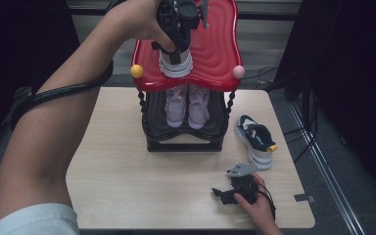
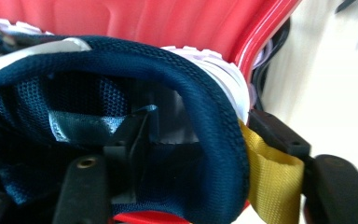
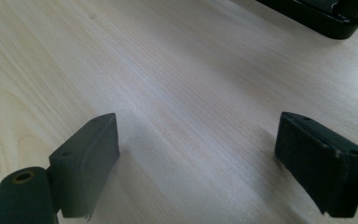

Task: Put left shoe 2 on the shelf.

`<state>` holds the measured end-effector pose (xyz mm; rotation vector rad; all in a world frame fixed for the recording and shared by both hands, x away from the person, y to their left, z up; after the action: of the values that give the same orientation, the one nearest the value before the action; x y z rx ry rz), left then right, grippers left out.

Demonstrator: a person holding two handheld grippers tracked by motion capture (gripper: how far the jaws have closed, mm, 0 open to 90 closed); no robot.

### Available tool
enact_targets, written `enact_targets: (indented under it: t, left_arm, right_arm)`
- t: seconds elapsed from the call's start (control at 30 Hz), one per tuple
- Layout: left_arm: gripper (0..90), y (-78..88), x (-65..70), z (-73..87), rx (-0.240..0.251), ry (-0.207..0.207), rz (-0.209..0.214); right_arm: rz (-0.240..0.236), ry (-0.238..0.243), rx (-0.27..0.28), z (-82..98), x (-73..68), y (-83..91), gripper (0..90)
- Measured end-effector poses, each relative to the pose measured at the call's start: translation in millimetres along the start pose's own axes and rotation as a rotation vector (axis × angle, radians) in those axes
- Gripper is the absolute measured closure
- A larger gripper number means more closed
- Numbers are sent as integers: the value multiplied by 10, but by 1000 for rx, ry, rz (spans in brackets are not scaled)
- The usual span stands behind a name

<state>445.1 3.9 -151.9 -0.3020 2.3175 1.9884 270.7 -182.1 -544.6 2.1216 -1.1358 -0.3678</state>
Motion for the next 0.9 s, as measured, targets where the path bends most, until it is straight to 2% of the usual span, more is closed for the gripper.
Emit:
enact_targets:
  t: [0.1, 0.17, 0.33, 0.57, 0.67, 0.9]
  left_arm:
    - [333, 8, -13, 7, 6, 34, 7]
    - [305, 15, -4, 17, 20, 76, 30]
    - [262, 60, 29, 24, 55, 125, 54]
    - [237, 151, 74, 54, 88, 181, 81]
    - [229, 203, 93, 71, 81, 189, 81]
    - [191, 293, 147, 152, 96, 248, 101]
  right_arm:
    - [1, -1, -1, 0, 0, 1, 129]
    - [0, 0, 0, 0, 0, 0, 129]
    - [1, 1, 0, 1, 1, 0, 129]
    - [1, 1, 0, 1, 1, 0, 130]
    - [1, 1, 0, 1, 1, 0, 129]
    - [1, 1, 0, 1, 1, 0, 129]
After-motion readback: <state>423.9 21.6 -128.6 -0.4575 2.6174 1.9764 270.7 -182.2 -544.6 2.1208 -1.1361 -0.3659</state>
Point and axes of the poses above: each handheld gripper's, and its own axes: y roughly backward along the jaws, z roughly out of its underside, x roughly to its right, the point moved 5 cm from there along -y, roughly forward along the jaws, and after that the axes turned 9 degrees about z, right-handed, at the moved point
